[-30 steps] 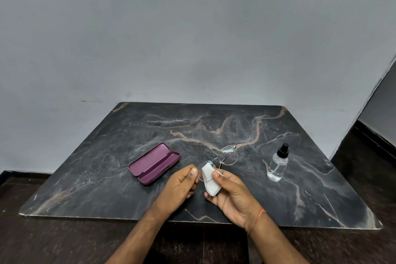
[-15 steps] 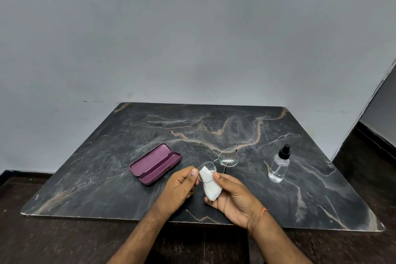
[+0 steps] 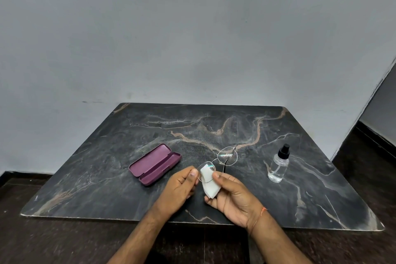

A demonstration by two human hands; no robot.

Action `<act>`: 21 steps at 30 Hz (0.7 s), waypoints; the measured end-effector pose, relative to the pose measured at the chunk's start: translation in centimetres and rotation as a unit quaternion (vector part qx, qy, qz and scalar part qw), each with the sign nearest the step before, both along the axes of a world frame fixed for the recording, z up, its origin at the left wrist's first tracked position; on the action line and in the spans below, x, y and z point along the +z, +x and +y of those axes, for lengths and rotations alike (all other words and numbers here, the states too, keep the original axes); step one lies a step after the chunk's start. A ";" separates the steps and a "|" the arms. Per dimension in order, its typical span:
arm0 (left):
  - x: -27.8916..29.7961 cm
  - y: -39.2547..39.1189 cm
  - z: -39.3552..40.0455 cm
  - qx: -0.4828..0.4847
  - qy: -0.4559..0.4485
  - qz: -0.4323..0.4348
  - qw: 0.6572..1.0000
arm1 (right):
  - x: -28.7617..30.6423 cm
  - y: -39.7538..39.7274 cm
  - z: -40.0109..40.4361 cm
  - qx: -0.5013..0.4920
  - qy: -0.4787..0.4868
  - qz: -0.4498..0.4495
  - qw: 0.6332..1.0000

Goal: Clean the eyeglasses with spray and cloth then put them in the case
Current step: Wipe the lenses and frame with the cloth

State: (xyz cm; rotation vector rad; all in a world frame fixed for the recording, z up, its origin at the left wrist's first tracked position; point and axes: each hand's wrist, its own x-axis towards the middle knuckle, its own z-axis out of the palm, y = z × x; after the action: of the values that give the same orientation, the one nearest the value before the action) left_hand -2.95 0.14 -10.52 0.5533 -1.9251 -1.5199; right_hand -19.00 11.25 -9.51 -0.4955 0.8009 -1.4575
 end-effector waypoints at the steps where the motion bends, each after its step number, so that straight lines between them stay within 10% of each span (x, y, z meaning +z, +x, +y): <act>1: 0.0 0.0 0.0 0.002 0.000 -0.002 1.000 | 0.1 0.1 0.0 -0.003 0.002 0.002 1.000; 14: -0.6 -0.3 -0.4 0.054 0.013 0.015 0.998 | 0.3 -1.7 1.4 -0.157 0.033 -0.002 0.987; 21: -1.1 -0.5 0.1 0.062 -0.138 -0.036 0.988 | -1.3 -4.6 2.5 -0.414 -0.003 0.234 0.880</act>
State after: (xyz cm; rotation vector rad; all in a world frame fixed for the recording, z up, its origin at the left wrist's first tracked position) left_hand -3.44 0.21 -11.63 0.5972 -2.0717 -1.1448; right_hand -23.59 13.74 -10.84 -0.5456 1.5181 -2.1594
